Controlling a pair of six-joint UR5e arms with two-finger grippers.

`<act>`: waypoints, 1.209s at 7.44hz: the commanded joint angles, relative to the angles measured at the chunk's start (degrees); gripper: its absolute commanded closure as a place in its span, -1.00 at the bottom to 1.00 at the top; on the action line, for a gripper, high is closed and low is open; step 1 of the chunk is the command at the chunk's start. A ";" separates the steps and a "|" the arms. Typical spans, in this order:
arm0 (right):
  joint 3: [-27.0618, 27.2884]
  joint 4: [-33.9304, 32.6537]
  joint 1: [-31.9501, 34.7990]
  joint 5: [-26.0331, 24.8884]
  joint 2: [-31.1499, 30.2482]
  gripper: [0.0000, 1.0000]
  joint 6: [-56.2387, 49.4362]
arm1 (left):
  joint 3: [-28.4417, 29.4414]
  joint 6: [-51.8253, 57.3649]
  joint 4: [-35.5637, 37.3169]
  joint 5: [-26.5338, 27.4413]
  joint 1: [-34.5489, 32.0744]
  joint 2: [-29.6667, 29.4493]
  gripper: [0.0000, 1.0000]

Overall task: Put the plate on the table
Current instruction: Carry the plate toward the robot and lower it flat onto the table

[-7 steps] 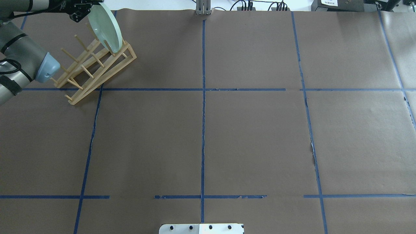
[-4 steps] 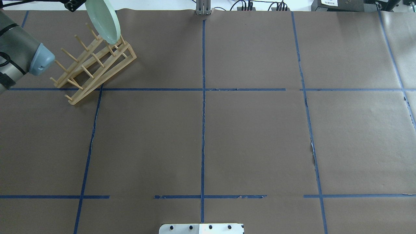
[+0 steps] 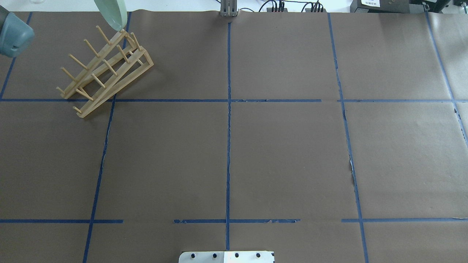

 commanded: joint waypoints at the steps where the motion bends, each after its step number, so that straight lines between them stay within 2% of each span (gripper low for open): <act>1: 0.00 0.00 0.00 0.00 0.00 -1.00 0.00 | -11.05 8.95 25.01 -1.06 7.08 -1.83 1.00; 2: 0.00 0.00 0.00 0.00 0.00 -1.00 0.00 | -14.76 15.55 39.06 1.20 12.97 -3.40 1.00; 3: 0.00 0.00 0.00 0.00 0.00 -1.00 0.00 | -16.01 16.32 46.17 7.40 19.99 -3.85 1.00; 4: 0.00 0.00 0.00 0.00 0.00 -1.00 0.00 | -14.81 19.46 53.20 11.55 27.63 -4.47 1.00; 5: 0.00 0.00 0.00 0.00 0.00 -1.00 0.00 | -13.84 24.62 62.06 15.25 32.49 -6.04 1.00; 6: 0.00 0.00 0.00 0.00 0.00 -1.00 0.00 | -9.82 28.50 69.19 16.42 34.89 -9.01 1.00; 7: 0.00 0.00 0.00 0.00 0.00 -1.00 0.00 | -2.65 33.06 74.57 16.52 37.52 -13.13 1.00; 8: 0.00 0.00 0.00 0.00 0.00 -1.00 0.00 | 1.16 34.68 75.32 16.52 37.98 -15.09 1.00; 9: 0.00 0.00 0.00 0.00 0.00 -1.00 0.00 | 1.99 34.78 75.33 18.61 38.86 -14.76 1.00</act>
